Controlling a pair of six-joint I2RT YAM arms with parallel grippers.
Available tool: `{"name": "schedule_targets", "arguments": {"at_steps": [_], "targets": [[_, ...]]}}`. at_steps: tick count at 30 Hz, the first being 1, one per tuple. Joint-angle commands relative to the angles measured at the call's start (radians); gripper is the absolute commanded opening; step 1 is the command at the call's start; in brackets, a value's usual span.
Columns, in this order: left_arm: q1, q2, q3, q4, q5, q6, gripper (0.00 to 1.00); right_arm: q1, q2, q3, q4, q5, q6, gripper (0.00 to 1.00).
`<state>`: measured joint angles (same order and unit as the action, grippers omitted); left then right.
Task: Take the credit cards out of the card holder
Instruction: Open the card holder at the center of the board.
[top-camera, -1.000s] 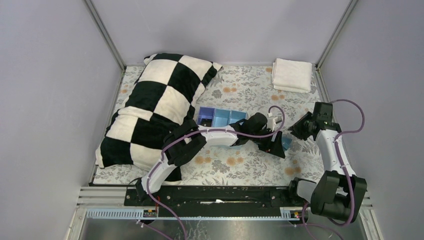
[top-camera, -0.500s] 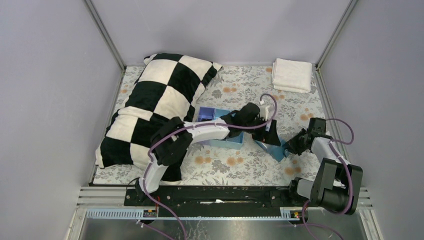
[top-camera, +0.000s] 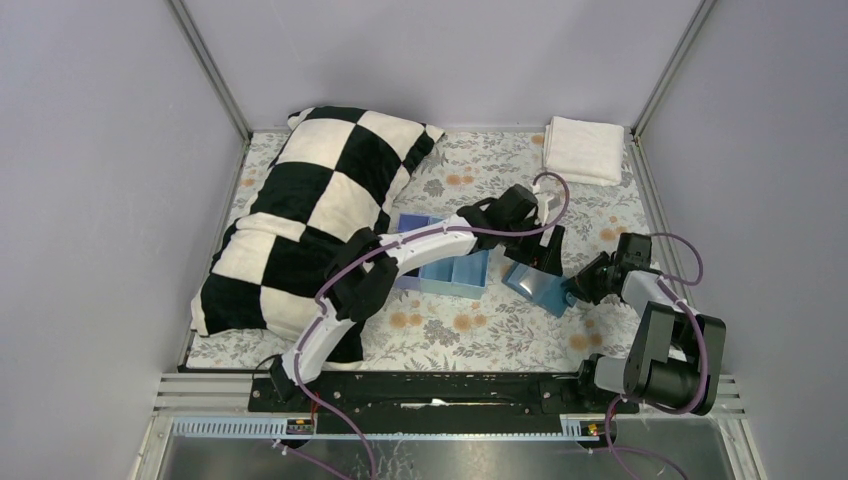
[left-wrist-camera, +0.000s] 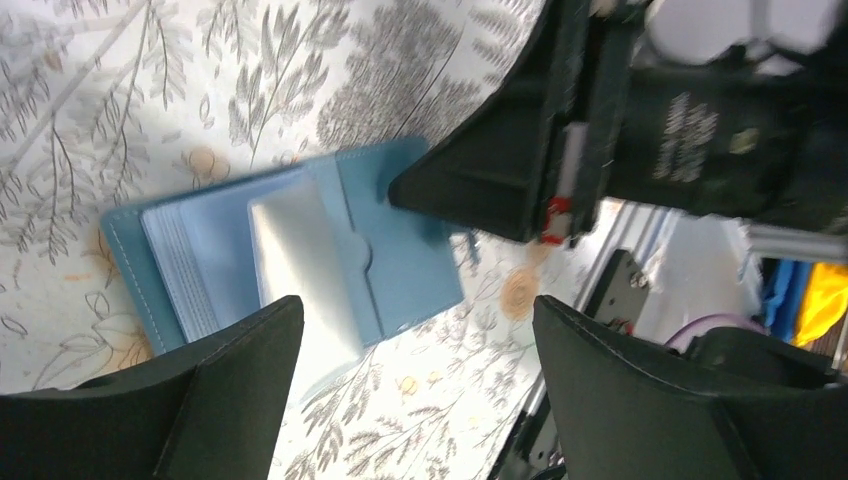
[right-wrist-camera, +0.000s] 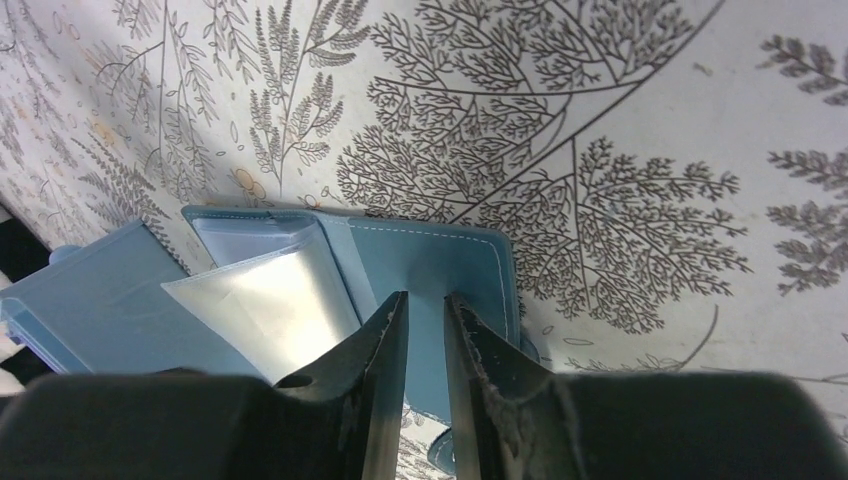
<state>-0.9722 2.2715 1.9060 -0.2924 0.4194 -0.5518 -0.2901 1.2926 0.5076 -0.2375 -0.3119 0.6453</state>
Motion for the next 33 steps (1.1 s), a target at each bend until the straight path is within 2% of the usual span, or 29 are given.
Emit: {"name": "schedule_targets", "arguments": {"at_steps": [1,4,15,21,29,33], "targets": [[-0.001,0.047,0.034,-0.109,0.007,0.078,0.89,-0.001,0.051,-0.004,0.029,0.022,-0.047,0.28],[0.005,0.06,0.036,-0.125,-0.037,0.093,0.89,-0.001,0.064,0.004,0.027,0.007,-0.06,0.28],[0.007,0.038,-0.016,-0.065,-0.002,0.075,0.88,-0.001,0.103,0.011,0.062,-0.03,-0.061,0.29],[0.033,-0.062,-0.075,-0.064,-0.142,0.093,0.91,-0.001,0.094,0.016,0.073,-0.077,-0.08,0.29],[0.042,-0.088,-0.102,-0.036,-0.14,0.076,0.88,-0.001,0.082,0.021,0.073,-0.086,-0.104,0.31],[0.042,-0.053,-0.091,-0.025,-0.079,0.05,0.86,-0.001,0.072,0.021,0.077,-0.096,-0.104,0.31]]}}
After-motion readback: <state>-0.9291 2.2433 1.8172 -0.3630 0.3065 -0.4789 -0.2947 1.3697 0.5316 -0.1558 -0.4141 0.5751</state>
